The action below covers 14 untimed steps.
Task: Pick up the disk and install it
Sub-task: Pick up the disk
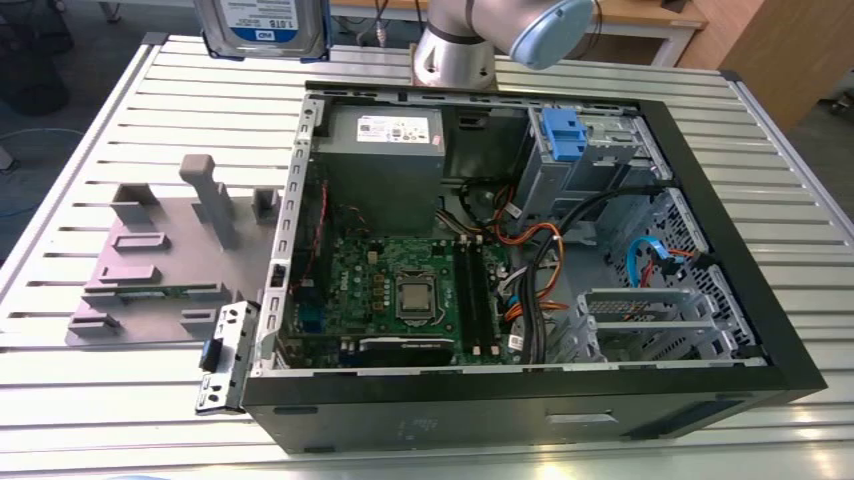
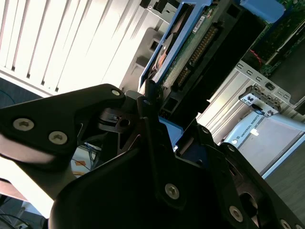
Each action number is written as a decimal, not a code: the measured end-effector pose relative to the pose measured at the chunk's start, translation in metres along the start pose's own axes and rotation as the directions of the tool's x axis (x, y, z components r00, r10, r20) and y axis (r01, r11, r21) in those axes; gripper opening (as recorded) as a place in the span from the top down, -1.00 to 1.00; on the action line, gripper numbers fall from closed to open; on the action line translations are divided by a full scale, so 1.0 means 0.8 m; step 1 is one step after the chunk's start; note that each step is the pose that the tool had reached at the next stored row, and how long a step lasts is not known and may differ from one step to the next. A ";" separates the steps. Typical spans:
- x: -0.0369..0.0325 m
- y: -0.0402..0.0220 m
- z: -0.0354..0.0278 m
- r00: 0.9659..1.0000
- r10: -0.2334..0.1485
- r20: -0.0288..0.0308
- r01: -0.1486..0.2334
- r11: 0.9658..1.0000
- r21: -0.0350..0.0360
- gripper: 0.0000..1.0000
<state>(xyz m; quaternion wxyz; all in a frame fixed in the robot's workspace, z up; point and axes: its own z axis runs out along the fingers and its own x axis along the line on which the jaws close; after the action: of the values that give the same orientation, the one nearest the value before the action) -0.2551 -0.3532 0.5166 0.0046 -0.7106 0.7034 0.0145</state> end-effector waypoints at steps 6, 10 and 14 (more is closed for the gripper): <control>0.0000 -0.0020 0.0000 1.000 0.000 0.000 0.000 1.000 0.000 0.27; 0.0000 -0.0033 0.0000 1.000 0.000 0.000 0.000 1.000 0.000 0.27; 0.0001 -0.0046 0.0000 1.000 0.000 0.000 0.000 1.000 0.000 0.27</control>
<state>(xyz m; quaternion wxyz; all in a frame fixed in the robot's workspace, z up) -0.2514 -0.3532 0.5165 0.0046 -0.7106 0.7034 0.0145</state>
